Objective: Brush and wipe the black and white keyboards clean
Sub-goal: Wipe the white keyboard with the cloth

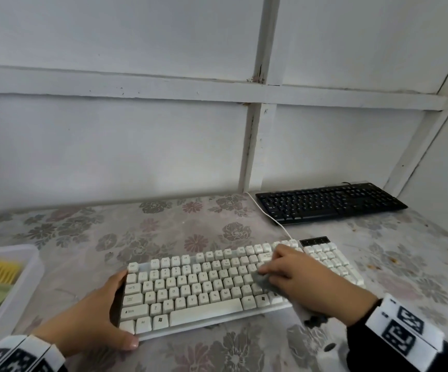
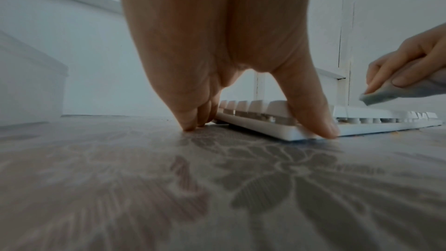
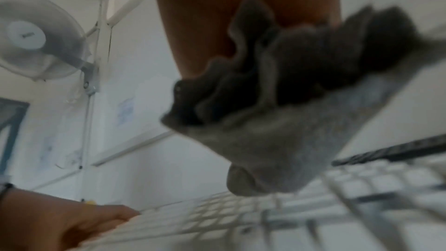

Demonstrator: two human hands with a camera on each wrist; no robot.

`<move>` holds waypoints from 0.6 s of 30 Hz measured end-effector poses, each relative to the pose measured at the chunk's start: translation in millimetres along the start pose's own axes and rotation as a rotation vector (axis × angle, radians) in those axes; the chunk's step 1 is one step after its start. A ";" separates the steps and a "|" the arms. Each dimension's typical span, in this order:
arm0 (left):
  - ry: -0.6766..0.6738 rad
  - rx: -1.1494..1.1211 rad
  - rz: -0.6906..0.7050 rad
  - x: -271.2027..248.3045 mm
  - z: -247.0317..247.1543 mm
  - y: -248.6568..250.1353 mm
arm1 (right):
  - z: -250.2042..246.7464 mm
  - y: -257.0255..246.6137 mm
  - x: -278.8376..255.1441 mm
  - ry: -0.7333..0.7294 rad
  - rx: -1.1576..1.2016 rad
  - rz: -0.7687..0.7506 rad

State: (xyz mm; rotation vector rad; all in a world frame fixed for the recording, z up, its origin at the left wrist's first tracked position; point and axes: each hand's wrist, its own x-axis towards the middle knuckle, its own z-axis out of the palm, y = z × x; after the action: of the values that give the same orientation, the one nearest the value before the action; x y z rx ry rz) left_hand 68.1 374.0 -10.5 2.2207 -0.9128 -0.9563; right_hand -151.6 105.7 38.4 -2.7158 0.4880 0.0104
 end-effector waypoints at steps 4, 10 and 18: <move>0.032 0.033 0.024 -1.0 1.0 -1.4 | 16.4 -19.9 1.8 -0.101 0.045 -0.114; 0.029 0.056 -0.001 0.5 1.8 -3.1 | -18.4 34.1 -12.9 -0.080 -0.129 0.154; 0.023 0.020 0.016 -1.1 1.9 -1.4 | -7.3 44.3 -11.9 -0.097 -0.249 0.094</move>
State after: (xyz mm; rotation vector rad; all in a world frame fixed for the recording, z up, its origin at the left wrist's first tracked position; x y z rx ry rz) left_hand 66.6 375.2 -12.2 2.2326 -0.9324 -0.9166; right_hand -178.1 68.6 29.9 -2.9134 0.6217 0.2425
